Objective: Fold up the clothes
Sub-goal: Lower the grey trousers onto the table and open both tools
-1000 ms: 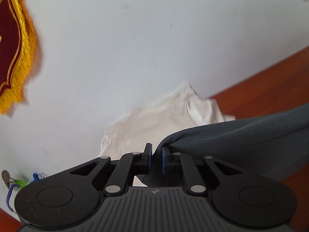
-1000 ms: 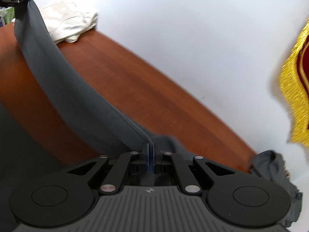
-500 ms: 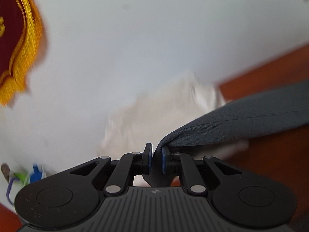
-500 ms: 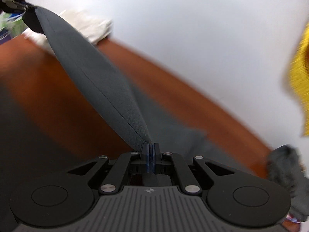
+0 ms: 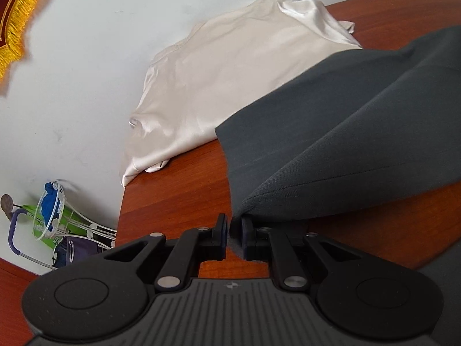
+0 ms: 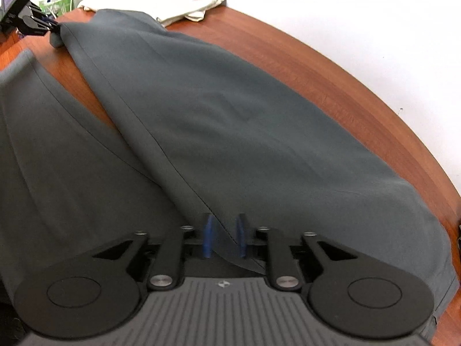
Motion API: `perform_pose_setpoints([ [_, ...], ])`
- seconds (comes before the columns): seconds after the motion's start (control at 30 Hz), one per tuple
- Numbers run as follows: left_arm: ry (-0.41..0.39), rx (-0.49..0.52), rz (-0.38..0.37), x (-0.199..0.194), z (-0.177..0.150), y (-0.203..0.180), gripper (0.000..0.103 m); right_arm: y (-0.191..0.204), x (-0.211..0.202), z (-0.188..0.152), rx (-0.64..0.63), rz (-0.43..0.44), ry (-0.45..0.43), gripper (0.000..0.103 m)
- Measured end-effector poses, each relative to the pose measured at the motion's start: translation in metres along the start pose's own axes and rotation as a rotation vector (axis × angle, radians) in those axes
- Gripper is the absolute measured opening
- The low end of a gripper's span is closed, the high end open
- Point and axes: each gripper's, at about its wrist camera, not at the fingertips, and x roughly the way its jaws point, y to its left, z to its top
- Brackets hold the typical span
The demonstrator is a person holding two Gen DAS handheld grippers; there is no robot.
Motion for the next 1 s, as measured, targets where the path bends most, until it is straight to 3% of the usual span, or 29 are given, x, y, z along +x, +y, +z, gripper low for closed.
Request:
perform_pose_setpoints([
  [0.2, -0.020, -0.018, 0.021, -0.009, -0.001, 0.001, 0.015, -0.016, -0.023, -0.017, 0.043, -0.068, 0.013, 0.034],
  [0.27, -0.029, -0.030, 0.031, -0.015, -0.001, 0.001, 0.021, -0.024, -0.027, -0.029, 0.064, -0.098, 0.029, 0.034],
  [0.33, -0.037, -0.045, 0.046, -0.025, 0.000, 0.002, 0.038, -0.028, -0.026, -0.037, 0.085, -0.126, 0.045, 0.034],
  [0.5, -0.044, -0.090, 0.049, -0.046, 0.000, 0.005, 0.054, -0.043, -0.033, -0.066, 0.142, -0.183, 0.080, 0.034],
  [0.63, -0.060, -0.143, 0.032, -0.071, 0.001, 0.004, 0.068, -0.051, -0.042, -0.089, 0.185, -0.218, 0.103, 0.035],
  [0.83, -0.082, -0.174, -0.032, -0.107, 0.004, -0.006, 0.078, -0.056, -0.061, -0.116, 0.267, -0.259, 0.116, 0.038],
  [1.0, -0.125, -0.144, -0.107, -0.131, 0.007, -0.025, 0.081, -0.065, -0.076, -0.128, 0.352, -0.289, 0.123, 0.038],
])
